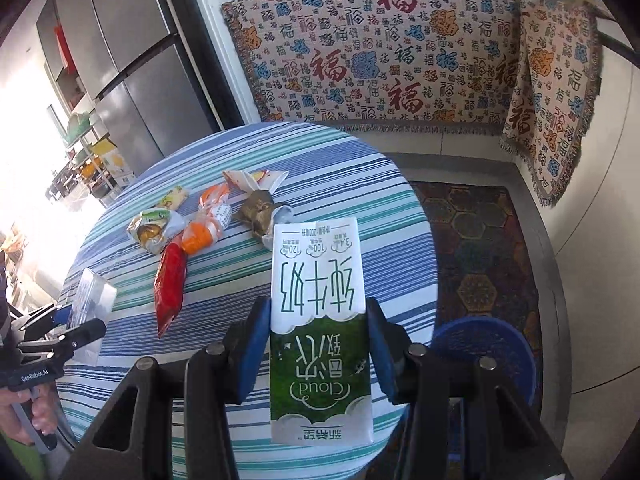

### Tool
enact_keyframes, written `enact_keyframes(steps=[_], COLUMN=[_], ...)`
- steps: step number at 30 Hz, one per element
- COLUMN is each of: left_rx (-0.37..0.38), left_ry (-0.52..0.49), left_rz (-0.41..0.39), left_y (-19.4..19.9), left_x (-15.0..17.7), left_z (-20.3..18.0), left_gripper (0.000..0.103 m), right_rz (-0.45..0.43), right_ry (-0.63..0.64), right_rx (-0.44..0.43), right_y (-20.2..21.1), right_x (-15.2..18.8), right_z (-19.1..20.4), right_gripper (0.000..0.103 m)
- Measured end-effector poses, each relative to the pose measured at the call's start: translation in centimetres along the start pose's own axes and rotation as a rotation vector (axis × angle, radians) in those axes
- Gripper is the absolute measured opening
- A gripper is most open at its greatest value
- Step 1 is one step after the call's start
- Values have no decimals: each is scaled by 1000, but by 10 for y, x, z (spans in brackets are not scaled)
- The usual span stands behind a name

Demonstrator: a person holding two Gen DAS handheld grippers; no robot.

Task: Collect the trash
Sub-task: 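Carry the plastic box and milk carton over the blue wastebasket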

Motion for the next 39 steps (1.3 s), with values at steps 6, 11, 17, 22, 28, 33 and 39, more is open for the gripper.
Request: enact_keyframes(steps=[6,11,17,22,28,33,39], left_rx=[83,128,182,222,249,250,251], left_ry=[-67,-108,-160,-214,-267,-315,-324], left_rz=[11,26,50,70,94,115,136], left_y=[-12,-26,-42,-62,-88,-110,-127], left_x=[3,4,11,17,30,37,43], left_z=[-67,-117,-174,-222,-263,-284,-295], left_gripper=[64,64,64,64,64,64,64], right_rz=[-11,-18,-31,-30,-13,11,11], right_ry=[-68,-118,-187,-238,-305,-361,-400], right_rx=[40,79,146,200,227,232,229], right_y=[17,28,45,53,49,37,29], right_x=[18,34,55,72,86,96,102], right_z=[-43,-79,-126,-164,-203,-222,-235], right_gripper=[47,47,47,47,47,47,47])
Point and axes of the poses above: each gripper's, at about its wrist camera, not at the fingertips, and y roughly against the way its jaws point, z to its left, x to its underside, the point moved 6 cm from there along -y, roughly the way its jaws point, and after that the axes turned 14 degrees about y, right-handed, at the moved point
